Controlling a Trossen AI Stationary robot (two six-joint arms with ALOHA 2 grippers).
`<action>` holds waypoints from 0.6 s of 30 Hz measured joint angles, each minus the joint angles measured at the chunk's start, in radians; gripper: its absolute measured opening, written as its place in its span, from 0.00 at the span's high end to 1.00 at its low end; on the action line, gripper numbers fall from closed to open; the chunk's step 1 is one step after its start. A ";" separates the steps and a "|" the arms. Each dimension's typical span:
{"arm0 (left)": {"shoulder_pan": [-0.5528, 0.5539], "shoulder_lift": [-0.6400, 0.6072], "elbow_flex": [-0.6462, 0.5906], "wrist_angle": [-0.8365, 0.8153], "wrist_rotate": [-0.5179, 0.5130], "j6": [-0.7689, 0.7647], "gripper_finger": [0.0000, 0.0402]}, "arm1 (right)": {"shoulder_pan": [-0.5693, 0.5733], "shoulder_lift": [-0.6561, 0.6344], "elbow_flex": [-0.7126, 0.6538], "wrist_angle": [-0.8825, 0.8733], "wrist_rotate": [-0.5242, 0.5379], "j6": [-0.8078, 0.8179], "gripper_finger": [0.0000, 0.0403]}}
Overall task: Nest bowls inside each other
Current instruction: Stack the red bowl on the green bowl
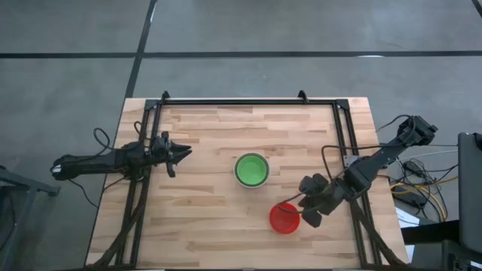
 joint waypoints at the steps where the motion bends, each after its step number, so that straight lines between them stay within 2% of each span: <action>1: 0.000 0.000 0.000 0.000 0.000 0.000 0.79 | 0.000 0.007 0.003 0.000 0.000 0.012 0.98; 6: 0.000 0.000 0.000 0.000 0.000 0.000 0.79 | -0.002 0.062 0.013 0.004 0.002 0.077 0.98; 13: 0.000 0.000 0.000 0.000 0.000 0.000 0.79 | 0.008 0.154 0.014 0.110 -0.022 0.009 0.98; 18: 0.000 0.000 0.000 0.000 0.000 0.000 0.79 | -0.009 0.184 0.043 0.026 -0.015 0.092 0.98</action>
